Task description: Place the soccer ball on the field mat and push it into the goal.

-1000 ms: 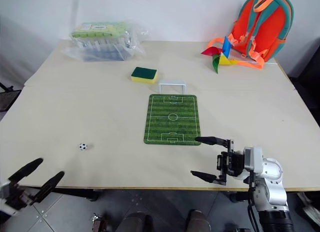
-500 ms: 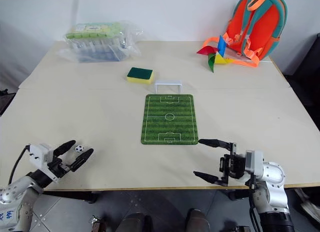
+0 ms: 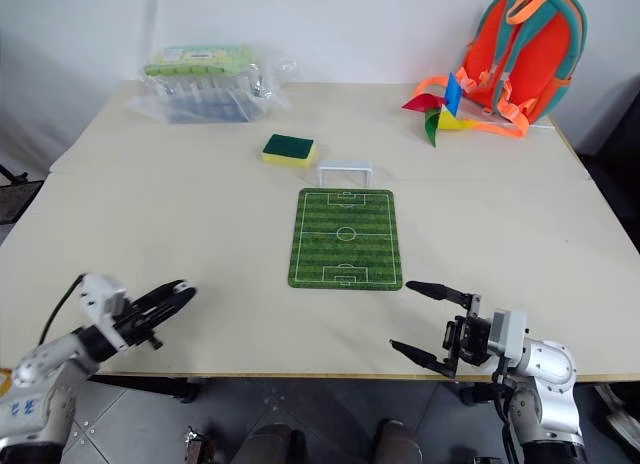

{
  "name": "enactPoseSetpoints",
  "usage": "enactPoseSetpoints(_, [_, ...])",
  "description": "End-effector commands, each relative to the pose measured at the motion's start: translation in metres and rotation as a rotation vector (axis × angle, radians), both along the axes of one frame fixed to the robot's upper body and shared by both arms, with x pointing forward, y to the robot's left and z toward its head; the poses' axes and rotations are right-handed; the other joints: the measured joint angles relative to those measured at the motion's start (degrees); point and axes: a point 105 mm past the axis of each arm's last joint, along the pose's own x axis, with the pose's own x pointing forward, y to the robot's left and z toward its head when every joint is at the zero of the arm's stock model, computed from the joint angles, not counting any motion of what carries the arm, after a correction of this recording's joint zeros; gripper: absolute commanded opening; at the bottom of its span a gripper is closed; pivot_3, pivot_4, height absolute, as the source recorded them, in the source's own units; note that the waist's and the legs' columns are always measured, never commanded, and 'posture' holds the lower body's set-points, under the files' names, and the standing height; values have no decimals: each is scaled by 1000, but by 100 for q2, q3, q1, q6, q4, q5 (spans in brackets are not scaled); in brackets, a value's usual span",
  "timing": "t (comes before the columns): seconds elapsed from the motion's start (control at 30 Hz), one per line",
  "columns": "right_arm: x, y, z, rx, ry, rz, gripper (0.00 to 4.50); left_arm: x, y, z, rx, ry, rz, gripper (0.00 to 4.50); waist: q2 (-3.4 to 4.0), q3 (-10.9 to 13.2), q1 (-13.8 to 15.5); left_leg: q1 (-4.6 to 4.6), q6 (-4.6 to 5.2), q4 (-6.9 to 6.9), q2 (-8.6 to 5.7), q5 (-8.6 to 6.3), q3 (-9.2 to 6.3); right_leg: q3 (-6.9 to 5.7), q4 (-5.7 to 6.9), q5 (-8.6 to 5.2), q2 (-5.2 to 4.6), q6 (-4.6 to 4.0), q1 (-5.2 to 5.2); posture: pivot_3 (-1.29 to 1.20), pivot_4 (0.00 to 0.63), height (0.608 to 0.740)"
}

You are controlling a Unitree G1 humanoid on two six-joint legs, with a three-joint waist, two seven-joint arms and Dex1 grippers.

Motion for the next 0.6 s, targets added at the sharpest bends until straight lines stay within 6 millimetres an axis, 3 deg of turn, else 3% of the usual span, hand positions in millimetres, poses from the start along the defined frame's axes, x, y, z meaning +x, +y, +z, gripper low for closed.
enactPoseSetpoints(0.03, [0,-28,13,-93,-47,-73,4500,9,-64,26,94,-59,-296,868,3,1,32,-2,3,9,-2,-1,0,1,2,1,-1,1,1,0,150,740])
enactPoseSetpoints(0.17, [-3,-46,13,-176,-18,-73,4500,21,-111,23,173,-9,-470,868,4,-1,-66,-3,6,17,-2,-5,6,5,3,4,1,3,1,0,150,740])
enactPoseSetpoints(0.37, [-10,-70,18,-212,30,-130,4500,58,-172,5,219,-13,-494,868,-4,5,-37,-4,9,23,-1,-4,21,13,-2,6,5,7,0,0,150,740])
enactPoseSetpoints(0.6, [-20,-56,19,-172,25,-156,4500,67,-191,-3,216,-44,-490,868,-5,6,-54,-14,21,39,1,-10,21,13,-9,9,4,14,-1,0,150,740])
